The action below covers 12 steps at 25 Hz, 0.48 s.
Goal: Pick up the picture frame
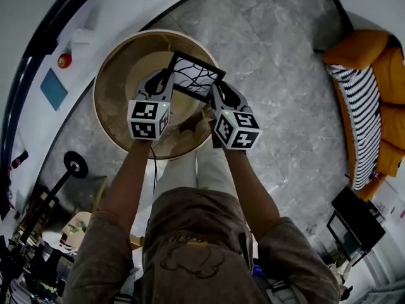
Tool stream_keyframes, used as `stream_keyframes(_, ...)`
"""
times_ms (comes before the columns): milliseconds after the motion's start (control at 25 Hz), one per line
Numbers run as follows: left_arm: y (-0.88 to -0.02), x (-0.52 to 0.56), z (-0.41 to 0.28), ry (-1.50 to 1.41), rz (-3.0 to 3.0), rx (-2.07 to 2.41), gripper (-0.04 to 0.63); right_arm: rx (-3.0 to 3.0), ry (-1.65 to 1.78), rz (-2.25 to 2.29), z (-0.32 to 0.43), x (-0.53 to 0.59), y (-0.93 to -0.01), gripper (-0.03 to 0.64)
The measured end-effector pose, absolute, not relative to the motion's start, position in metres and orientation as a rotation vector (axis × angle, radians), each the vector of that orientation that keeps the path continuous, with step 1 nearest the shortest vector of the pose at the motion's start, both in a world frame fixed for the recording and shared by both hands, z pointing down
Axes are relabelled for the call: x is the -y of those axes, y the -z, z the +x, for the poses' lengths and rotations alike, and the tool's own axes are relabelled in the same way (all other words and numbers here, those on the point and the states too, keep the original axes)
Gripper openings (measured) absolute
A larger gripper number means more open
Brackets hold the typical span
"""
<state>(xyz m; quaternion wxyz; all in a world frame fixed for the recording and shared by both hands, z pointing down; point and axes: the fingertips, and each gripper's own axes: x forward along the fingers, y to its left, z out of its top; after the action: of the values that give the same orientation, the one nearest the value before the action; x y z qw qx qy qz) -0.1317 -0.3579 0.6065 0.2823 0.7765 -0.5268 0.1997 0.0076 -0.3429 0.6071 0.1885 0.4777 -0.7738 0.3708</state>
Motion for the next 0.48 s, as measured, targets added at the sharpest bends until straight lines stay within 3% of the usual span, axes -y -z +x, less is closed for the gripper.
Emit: stream_keyframes(480, -0.442, 0.344, -0.131, -0.407, 2.160, 1.604, 0.083, 2.358, -0.885, 1.379, 0.010, 0.339, -0.450, 0.101)
